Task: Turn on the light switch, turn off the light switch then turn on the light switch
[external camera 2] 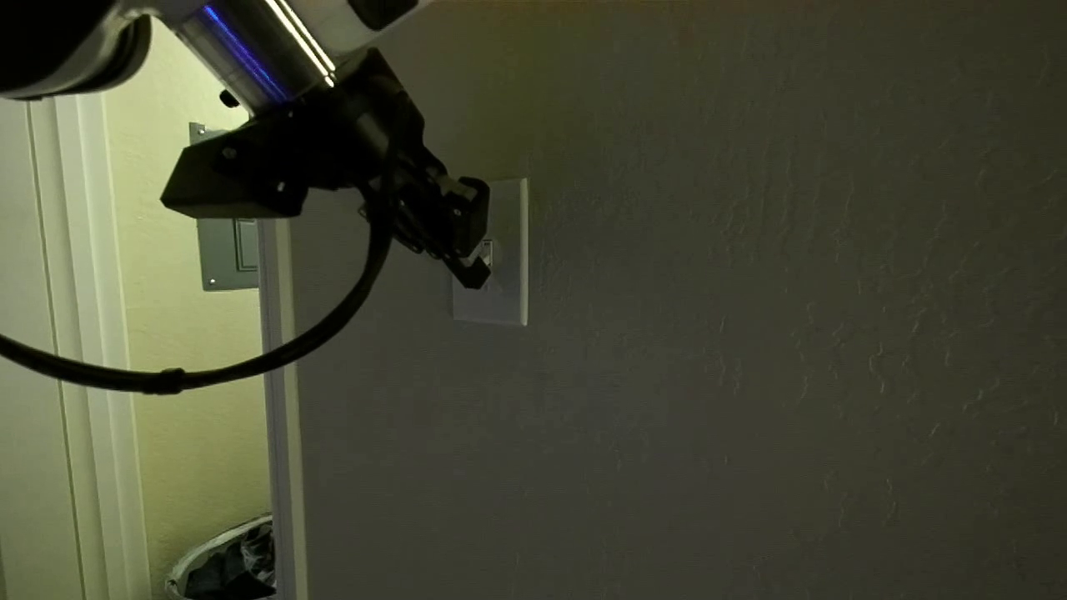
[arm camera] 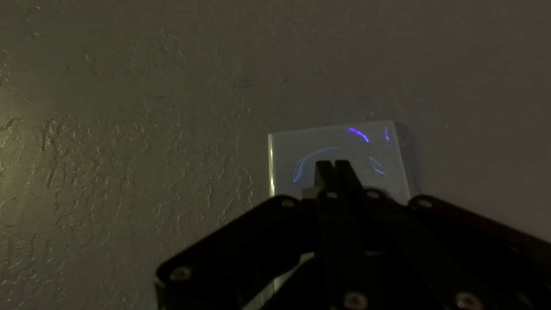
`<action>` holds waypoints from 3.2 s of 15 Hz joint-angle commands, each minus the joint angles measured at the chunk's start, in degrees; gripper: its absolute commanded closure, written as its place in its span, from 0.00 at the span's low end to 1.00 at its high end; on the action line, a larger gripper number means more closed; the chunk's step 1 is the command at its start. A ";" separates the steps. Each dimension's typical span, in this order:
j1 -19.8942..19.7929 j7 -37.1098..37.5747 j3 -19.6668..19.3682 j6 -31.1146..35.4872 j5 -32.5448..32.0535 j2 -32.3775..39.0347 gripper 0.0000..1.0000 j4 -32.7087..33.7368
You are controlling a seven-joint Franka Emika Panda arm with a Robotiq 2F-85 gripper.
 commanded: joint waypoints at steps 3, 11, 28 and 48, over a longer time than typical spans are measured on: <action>0.29 -3.08 -0.55 -0.69 2.12 -0.65 0.94 0.33; -0.84 -0.90 -0.18 0.27 -1.85 -3.46 0.94 -1.59; -1.42 2.57 -1.54 -16.69 -6.23 -7.31 0.94 -2.74; -1.50 3.93 -0.78 -12.55 -7.69 -4.01 0.94 5.59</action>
